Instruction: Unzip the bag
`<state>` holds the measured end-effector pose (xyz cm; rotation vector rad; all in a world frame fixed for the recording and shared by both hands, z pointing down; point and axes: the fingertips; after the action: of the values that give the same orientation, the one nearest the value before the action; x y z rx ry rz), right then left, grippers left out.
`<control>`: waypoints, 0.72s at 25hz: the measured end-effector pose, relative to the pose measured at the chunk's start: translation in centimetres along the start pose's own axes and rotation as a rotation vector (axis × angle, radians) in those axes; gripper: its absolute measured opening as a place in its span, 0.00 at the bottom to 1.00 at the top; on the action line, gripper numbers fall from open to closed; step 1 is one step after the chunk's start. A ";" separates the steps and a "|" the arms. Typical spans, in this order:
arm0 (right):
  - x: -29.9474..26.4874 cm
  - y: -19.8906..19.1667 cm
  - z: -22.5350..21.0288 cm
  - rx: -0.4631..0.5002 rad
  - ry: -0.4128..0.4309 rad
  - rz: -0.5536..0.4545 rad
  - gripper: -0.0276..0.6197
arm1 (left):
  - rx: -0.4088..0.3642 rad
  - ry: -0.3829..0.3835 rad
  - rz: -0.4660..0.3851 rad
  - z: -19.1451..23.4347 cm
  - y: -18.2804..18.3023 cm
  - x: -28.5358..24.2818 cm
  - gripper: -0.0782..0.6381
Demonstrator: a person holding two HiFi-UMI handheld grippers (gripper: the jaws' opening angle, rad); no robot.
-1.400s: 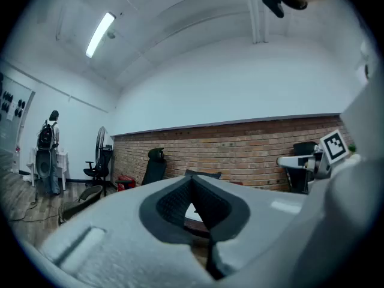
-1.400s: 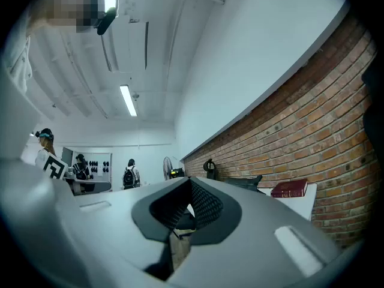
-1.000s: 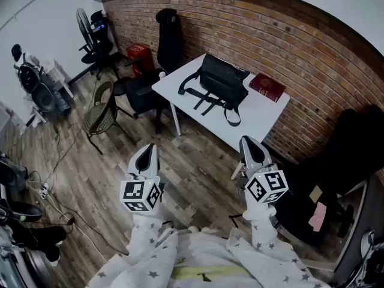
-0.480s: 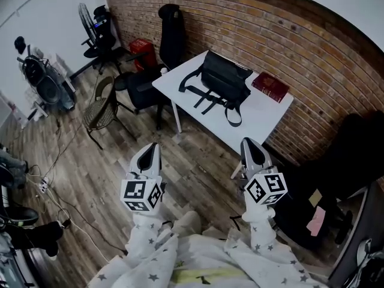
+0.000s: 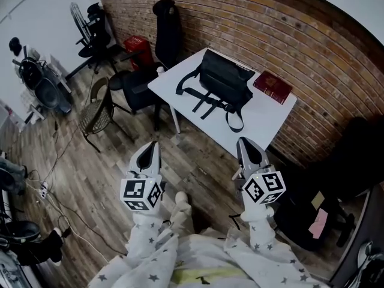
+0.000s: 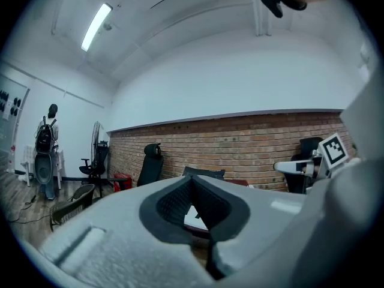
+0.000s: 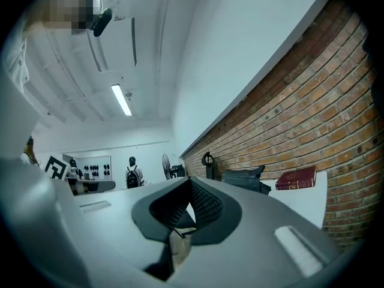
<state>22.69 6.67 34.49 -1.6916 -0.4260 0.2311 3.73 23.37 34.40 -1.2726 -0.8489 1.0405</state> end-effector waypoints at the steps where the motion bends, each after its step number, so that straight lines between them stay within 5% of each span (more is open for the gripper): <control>1: -0.9 -0.1 -0.2 -0.001 -0.004 0.001 0.05 | 0.001 -0.004 0.002 0.5 0.0 -0.9 0.11; 18: -14.9 -3.2 -3.9 -0.056 -0.181 0.033 0.05 | 0.017 -0.132 0.077 10.3 0.4 -16.0 0.11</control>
<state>10.17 -2.58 36.97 -1.7403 -0.5432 0.4012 -11.18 11.72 36.14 -1.2412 -0.8945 1.2012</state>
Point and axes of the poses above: the fingertips, and each gripper's own axes: x backward along the fingers, z to its left, y out of its top, and after that the axes turned 5 degrees about x, right-handed
